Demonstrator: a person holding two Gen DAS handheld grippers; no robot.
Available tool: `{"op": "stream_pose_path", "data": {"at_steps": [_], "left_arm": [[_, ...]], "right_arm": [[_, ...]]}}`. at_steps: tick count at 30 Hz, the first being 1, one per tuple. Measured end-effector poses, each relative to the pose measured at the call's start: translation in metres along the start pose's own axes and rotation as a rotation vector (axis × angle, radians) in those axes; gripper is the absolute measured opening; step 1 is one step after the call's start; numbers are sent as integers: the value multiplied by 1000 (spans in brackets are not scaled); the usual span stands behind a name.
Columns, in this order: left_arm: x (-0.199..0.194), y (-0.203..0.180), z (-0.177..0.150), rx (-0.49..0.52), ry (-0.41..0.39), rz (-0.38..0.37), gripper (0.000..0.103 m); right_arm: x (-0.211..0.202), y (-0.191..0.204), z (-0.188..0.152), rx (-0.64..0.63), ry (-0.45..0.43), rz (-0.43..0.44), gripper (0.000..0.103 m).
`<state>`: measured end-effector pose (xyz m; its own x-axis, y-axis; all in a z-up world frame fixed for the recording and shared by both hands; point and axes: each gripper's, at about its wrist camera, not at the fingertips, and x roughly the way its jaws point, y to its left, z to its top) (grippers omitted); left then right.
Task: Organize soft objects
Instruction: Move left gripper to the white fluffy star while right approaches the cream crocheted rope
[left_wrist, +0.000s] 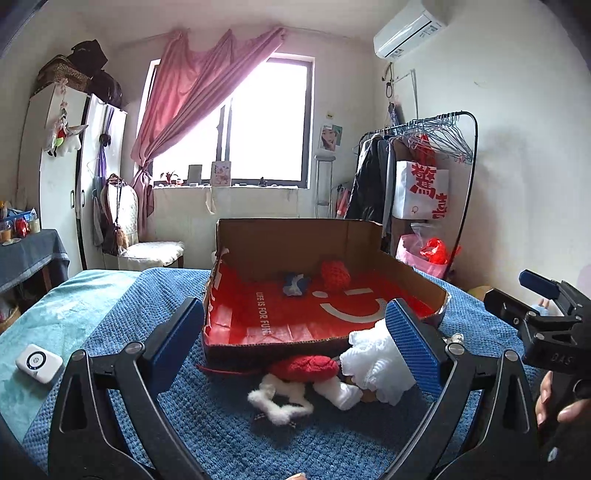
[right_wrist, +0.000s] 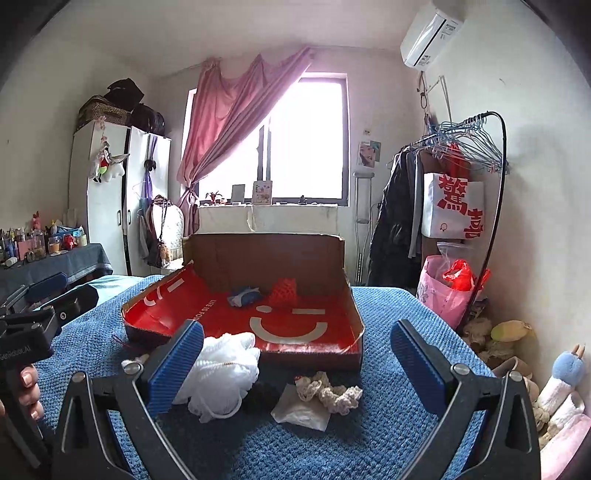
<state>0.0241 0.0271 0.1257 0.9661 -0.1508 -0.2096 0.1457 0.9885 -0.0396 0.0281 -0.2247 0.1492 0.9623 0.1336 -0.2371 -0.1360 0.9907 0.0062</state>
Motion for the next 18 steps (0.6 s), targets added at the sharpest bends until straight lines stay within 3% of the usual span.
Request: {"op": "stream_pose_path", "data": {"at_steps": [7, 18], "left_arm": [[-2, -4, -31, 0, 32, 2, 100], [12, -9, -67, -20, 121, 5, 100]], "right_arm": [[-1, 4, -39, 14, 25, -25, 103], [10, 2, -70, 57, 99, -39, 103]]}}
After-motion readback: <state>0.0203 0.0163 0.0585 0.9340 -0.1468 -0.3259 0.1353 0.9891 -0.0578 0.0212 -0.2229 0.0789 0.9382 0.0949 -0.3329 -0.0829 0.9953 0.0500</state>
